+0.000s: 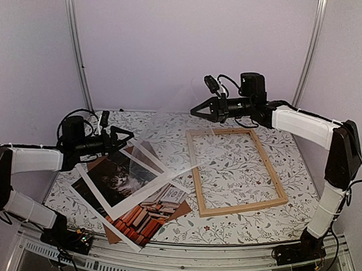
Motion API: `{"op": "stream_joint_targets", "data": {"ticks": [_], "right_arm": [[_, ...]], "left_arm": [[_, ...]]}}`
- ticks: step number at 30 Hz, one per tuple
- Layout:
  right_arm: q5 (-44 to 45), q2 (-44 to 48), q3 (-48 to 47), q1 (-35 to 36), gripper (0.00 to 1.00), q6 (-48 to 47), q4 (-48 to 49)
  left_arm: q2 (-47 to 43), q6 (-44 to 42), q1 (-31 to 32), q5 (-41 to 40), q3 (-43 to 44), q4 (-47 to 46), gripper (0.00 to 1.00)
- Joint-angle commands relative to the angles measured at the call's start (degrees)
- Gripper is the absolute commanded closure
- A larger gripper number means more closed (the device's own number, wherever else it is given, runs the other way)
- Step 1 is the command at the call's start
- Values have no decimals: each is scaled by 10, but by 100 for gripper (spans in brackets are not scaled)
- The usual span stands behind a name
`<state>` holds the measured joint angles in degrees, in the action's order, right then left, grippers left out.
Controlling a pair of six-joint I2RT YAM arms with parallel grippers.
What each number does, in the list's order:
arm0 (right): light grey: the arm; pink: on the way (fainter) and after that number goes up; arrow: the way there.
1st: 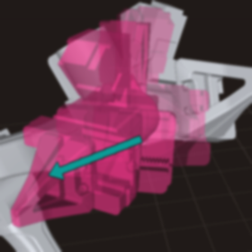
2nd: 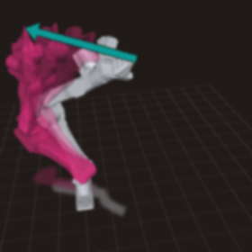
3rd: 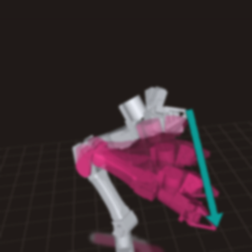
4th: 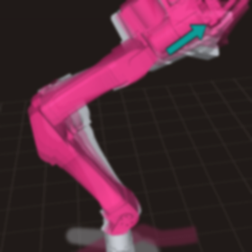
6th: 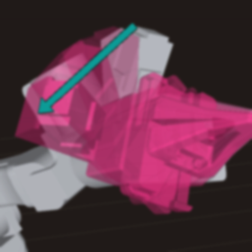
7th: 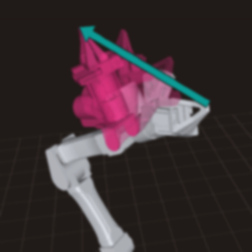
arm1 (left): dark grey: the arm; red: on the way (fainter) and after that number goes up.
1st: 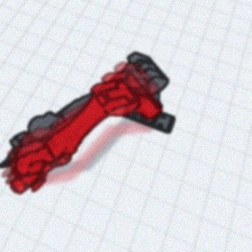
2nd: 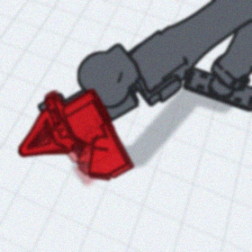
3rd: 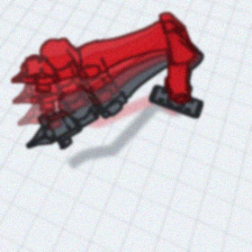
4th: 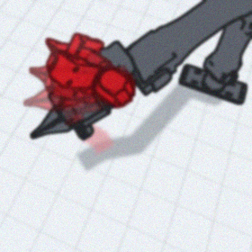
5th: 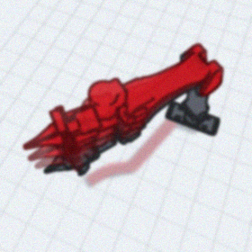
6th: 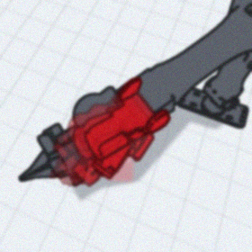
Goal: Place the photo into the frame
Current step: Pass from the right arm to the left
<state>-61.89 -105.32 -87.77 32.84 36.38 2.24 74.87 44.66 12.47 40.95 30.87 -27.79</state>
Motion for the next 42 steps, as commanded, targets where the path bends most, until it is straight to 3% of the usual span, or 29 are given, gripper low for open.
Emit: {"op": "stream_joint_targets", "data": {"ticks": [1,18,32,42], "right_arm": [[-22,37,-20,-1,100,-5,29],[-29,58,-17,-1,100,-9,30],[-26,64,5,-1,100,-16,29],[-8,78,35,-15,100,-29,9]], "left_arm": [[28,16,21,29,28,-41,0],[115,57,52,12,43,-66,0],[179,129,69,101,56,-210,0],[180,167,70,105,57,-261,0]]}}
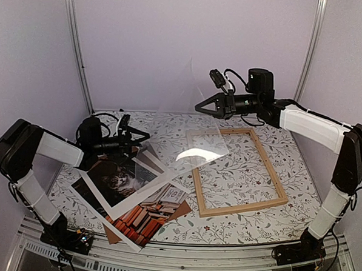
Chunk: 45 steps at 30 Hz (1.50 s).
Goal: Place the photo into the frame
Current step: Pass from the right arm to the left
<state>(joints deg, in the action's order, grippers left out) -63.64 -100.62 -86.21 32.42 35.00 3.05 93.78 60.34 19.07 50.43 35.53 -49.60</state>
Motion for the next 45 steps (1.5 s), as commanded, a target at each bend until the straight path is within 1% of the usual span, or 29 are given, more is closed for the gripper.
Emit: {"op": "stream_joint_targets", "data": {"ticks": [1,6,12,17,24,30,38,45], "right_arm": [[16,33,25,-13,100,-18,-8],[52,46,48,-24,100,-46,-64],[102,54,72,-44,100,-63,-122],[130,57,88,-54,100,-67,-139],[149,54,102,-54,100,-50,-122],[173,50,121,-54,100,-22,-100],[190,53,141,-59,100,-1,-78],[188,59,178,-59,100,38,-14]], "left_arm": [[-13,9,4,7,12,-41,0],[-28,-3,-2,1,29,-20,4],[-43,-11,-9,-1,40,-7,16],[-60,-25,-13,-12,40,13,19],[-68,-41,-13,-21,45,39,30],[-81,-53,-13,-33,41,56,37],[-87,-61,-12,-40,41,67,40],[-81,-67,-12,-39,41,70,53]]}}
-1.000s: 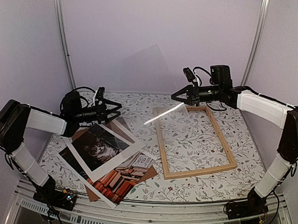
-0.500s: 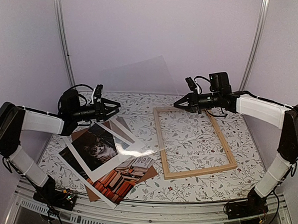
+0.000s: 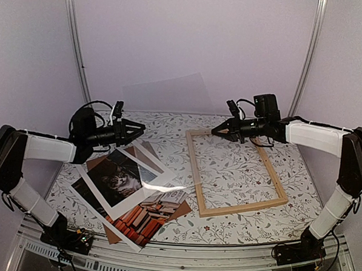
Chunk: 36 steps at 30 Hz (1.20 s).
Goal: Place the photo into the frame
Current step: Pass from the right arm to the left
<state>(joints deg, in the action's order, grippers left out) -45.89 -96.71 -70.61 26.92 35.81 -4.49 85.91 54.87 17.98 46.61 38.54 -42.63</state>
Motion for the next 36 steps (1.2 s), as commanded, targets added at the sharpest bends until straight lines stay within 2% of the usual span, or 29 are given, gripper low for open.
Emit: {"op": "stream_joint_targets", "data": {"ticks": [1,18,19,21,24,32,36], "right_arm": [[11,21,28,-3,100,38,72],[18,27,75,-3,100,104,159],[18,29,78,-2,99,105,161],[20,30,84,-3,93,105,161],[28,36,87,-3,74,96,148],[90,45,69,-15,36,25,21],[139,60,63,-52,27,-22,-50]], "left_arm": [[-2,-13,-1,0,9,1,55],[-1,-54,0,-9,22,46,100],[-2,-56,0,-9,25,52,100],[-2,-62,0,-9,32,63,100],[-6,-74,-1,-8,47,98,100],[-40,-109,-3,-8,76,186,100],[-60,-124,-3,-6,94,239,100]]}}
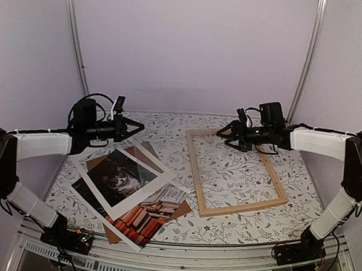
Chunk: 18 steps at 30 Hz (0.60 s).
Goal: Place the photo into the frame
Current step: Pass from the right arm to the left
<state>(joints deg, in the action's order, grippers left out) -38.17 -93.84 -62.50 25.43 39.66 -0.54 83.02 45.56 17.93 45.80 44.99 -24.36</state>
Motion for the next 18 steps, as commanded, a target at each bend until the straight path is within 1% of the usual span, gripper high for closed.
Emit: {"op": "stream_joint_targets", "data": {"ticks": [1,5,8,11,13,18], "right_arm": [[86,36,-21,-46,26,-71,-109],[173,37,-37,-81,24,-134,-181],[257,20,-56,-101,24,-166,-233],[322,-1,-64,-119,24,-198,-265],[345,-14,-65,-134,24,-215,-274],[365,-54,-65,-168,25,-247,-288]], "left_arm": [[-38,-35,-3,2,36,68,100],[-58,-52,-3,2,62,117,100],[-71,-66,-3,-2,81,157,100],[-85,-74,-3,-6,99,181,100],[-93,-77,-3,-7,108,193,100],[-107,-92,-3,-15,133,218,100]]}}
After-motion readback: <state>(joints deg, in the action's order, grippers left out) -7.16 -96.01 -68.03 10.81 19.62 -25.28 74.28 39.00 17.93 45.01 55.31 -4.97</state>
